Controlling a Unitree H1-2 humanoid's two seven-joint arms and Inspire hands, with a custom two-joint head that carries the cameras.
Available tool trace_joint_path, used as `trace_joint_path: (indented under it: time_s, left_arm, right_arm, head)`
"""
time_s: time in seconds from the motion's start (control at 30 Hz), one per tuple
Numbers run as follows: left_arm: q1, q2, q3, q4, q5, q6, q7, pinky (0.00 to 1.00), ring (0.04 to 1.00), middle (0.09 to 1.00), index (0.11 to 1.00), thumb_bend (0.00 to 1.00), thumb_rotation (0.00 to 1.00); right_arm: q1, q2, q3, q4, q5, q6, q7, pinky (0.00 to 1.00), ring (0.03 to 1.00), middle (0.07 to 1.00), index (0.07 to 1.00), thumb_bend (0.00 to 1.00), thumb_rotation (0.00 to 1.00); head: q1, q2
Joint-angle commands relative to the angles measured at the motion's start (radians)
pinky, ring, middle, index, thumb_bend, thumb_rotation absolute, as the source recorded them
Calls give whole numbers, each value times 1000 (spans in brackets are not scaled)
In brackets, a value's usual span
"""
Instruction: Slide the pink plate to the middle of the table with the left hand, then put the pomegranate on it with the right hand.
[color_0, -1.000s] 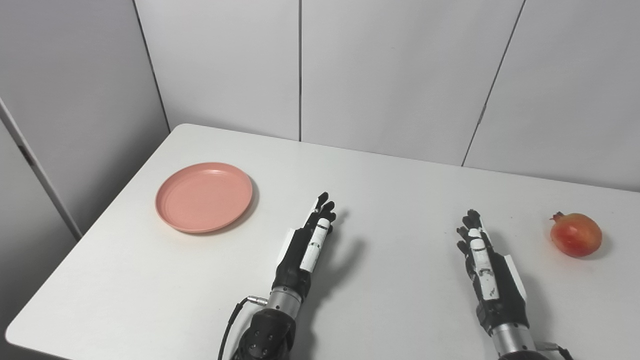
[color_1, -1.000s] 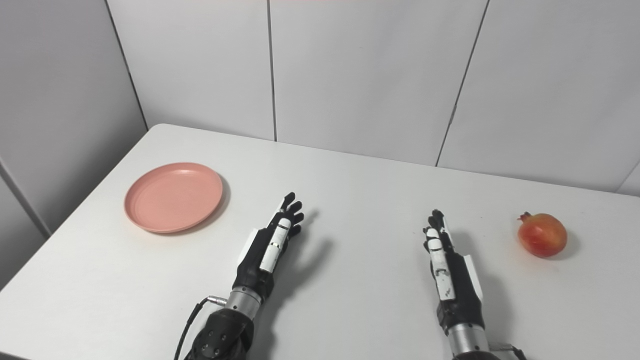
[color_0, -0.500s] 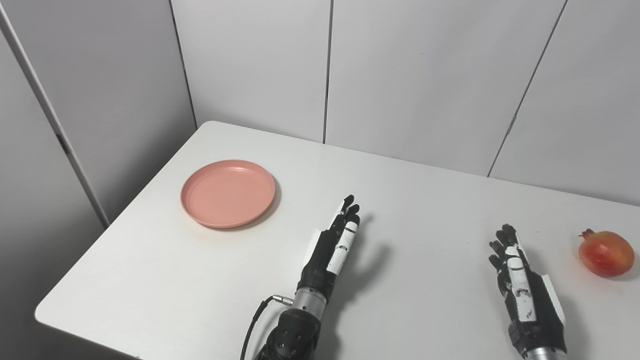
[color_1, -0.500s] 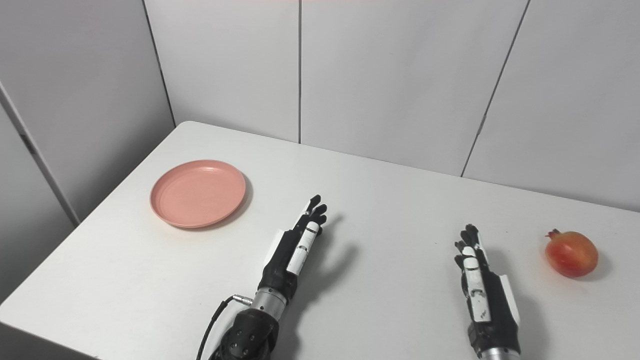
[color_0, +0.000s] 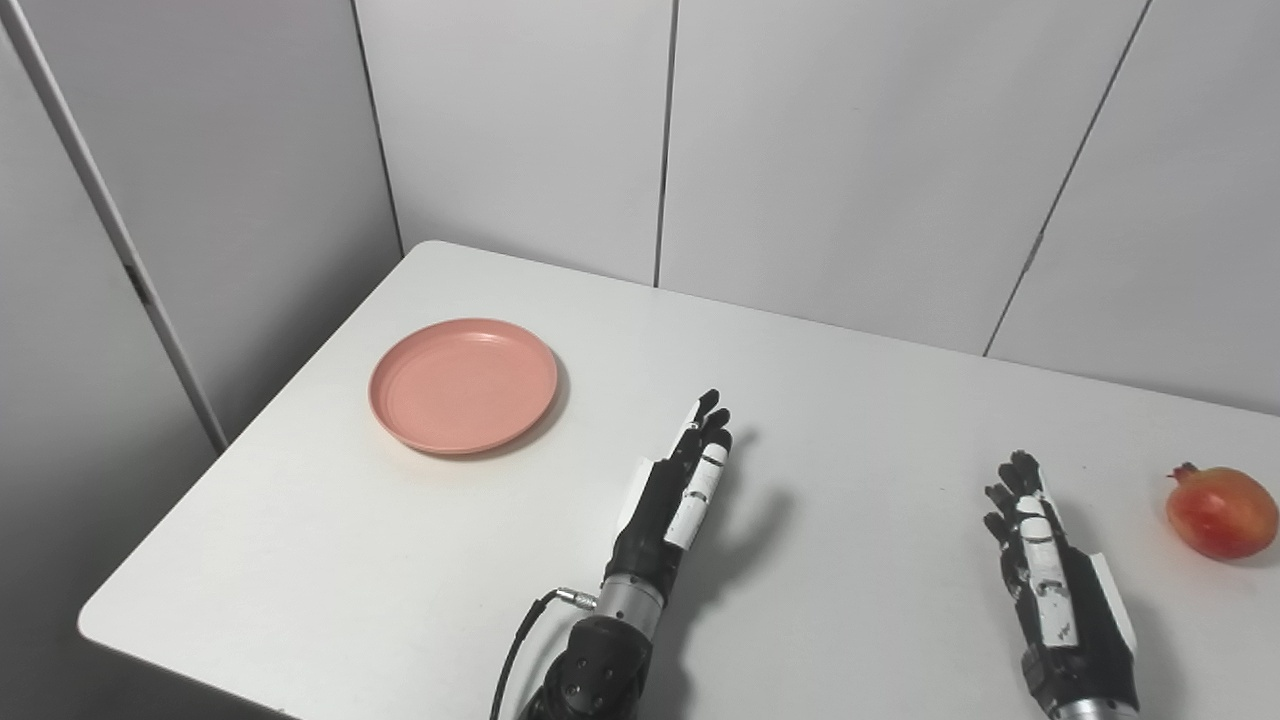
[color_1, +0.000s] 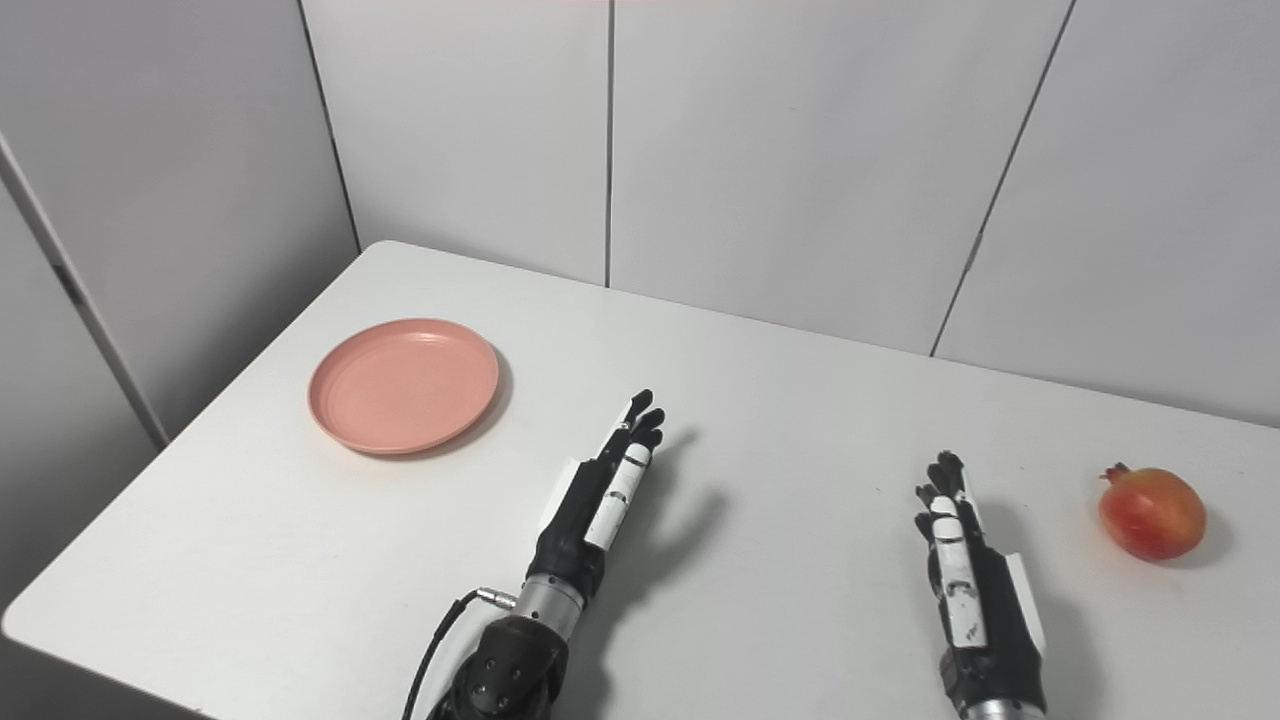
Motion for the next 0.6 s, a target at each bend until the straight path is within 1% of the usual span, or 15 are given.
trace_joint_path:
  time_s: [0.0, 0.1, 0.3, 0.43, 0.57]
  left_arm:
    - [-27, -22, -18, 11, -2, -2, -7, 968, 952, 959, 954, 425, 1000]
    - [-29, -19, -17, 7, 4, -8, -4, 957, 949, 957, 951, 430, 1000]
    - [-32, -13, -11, -2, -4, -28, -10, 941, 948, 959, 950, 426, 1000]
    - [-30, -8, -12, -21, -4, -38, -14, 934, 945, 959, 946, 426, 1000]
    - [-38, -3, -9, -30, 3, -55, -8, 923, 937, 952, 940, 412, 1000]
  right_arm:
    - [-24, 4, -4, -26, 9, -48, 2, 1000, 1000, 1000, 1000, 87, 1000]
    - [-27, 7, -3, -27, 8, -40, -1, 1000, 1000, 1000, 1000, 87, 1000]
    - [-30, 8, 2, -12, -2, -58, -1, 1000, 1000, 1000, 1000, 75, 1000]
    - [-28, 11, 4, -14, -7, -52, -3, 1000, 1000, 1000, 1000, 84, 1000]
    - [-32, 12, 7, -7, -17, -60, -6, 1000, 1000, 1000, 1000, 90, 1000]
  head:
    - [-1, 1]
    - [-3, 1]
    - [-10, -3]
    - [-13, -6]
    - [-12, -9]
